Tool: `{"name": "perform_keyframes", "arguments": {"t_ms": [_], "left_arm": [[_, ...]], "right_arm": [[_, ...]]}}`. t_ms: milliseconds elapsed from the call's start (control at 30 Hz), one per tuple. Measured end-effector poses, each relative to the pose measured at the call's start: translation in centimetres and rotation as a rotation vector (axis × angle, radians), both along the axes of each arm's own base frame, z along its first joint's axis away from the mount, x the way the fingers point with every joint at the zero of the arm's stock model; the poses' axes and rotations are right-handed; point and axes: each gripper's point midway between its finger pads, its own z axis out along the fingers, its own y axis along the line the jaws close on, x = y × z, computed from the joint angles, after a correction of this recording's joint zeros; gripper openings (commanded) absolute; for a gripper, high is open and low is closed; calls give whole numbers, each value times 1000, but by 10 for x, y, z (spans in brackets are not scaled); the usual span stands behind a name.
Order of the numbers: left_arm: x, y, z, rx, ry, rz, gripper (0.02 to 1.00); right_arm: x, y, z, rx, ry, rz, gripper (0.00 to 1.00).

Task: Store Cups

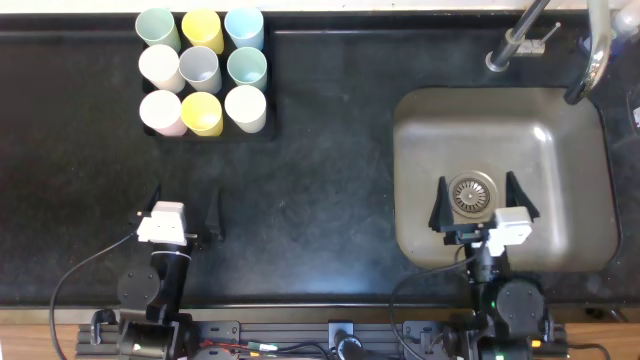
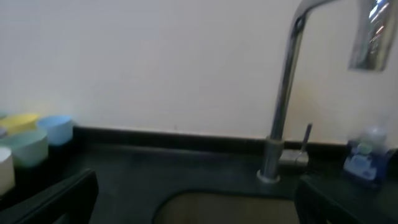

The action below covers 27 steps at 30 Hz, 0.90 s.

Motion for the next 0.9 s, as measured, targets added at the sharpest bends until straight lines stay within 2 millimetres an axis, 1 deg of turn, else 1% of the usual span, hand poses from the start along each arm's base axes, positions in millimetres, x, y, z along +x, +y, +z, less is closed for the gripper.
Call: {"name": "perform_keyframes", "arguments": {"t_ms": [267, 900], "left_arm": [[0, 0, 0, 0, 0, 0, 1000], [0, 0, 0, 0, 0, 0, 1000]], "right_arm": [[9, 2, -56, -13, 121, 4, 998], [9, 2, -54, -12, 113, 7, 998]]}}
